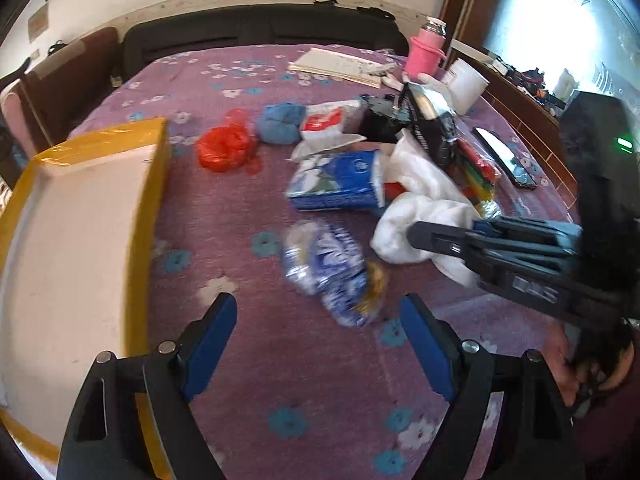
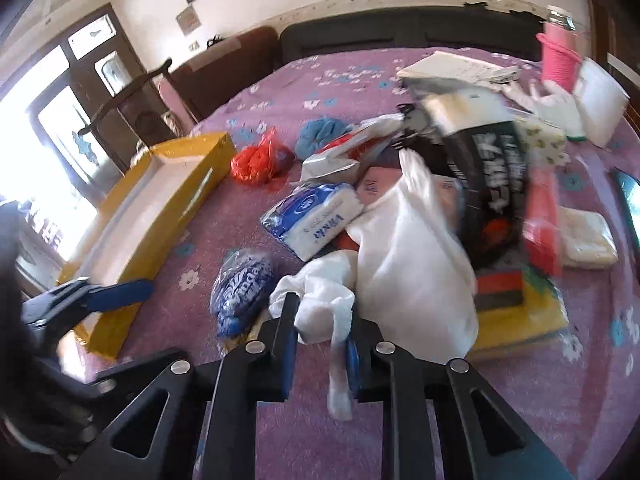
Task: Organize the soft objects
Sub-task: 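Grasp the blue Vinda tissue pack with left gripper while right gripper grasps white cloth, then carry both items to the yellow tray and open both grippers to drop them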
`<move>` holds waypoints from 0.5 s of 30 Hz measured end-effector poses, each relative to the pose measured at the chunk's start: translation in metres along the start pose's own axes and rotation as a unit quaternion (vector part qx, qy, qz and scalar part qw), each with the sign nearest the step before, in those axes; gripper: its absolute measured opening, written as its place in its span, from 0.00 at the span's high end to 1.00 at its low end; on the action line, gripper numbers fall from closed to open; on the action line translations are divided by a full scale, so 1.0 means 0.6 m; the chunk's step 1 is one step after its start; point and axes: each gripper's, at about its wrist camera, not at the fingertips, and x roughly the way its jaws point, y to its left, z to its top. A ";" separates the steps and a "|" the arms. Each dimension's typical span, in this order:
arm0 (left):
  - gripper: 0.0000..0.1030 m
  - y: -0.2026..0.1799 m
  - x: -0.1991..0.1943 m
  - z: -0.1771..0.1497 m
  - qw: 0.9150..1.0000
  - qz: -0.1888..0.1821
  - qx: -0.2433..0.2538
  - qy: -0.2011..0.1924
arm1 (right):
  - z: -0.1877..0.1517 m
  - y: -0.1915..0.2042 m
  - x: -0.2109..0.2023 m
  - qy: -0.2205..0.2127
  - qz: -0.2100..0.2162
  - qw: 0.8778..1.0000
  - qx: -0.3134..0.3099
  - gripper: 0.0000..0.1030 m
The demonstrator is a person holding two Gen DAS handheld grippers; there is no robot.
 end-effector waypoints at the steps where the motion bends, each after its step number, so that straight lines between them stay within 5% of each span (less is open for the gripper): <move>1: 0.19 -0.008 0.011 0.006 1.000 -0.003 0.000 0.004 | -0.005 -0.005 -0.010 -0.005 0.003 1.000 0.005 0.80; 10: 0.20 -0.049 0.107 0.034 0.998 0.045 0.029 0.034 | -0.052 -0.069 -0.073 -0.006 0.005 0.998 0.055 0.80; 12: 0.47 -0.051 0.099 0.030 0.998 0.048 0.031 0.026 | -0.059 -0.072 -0.082 -0.006 0.010 0.998 0.058 0.80; 15: 0.49 -0.040 0.072 0.022 1.000 0.003 0.008 0.020 | -0.062 -0.062 -0.099 -0.009 0.022 0.998 0.052 0.80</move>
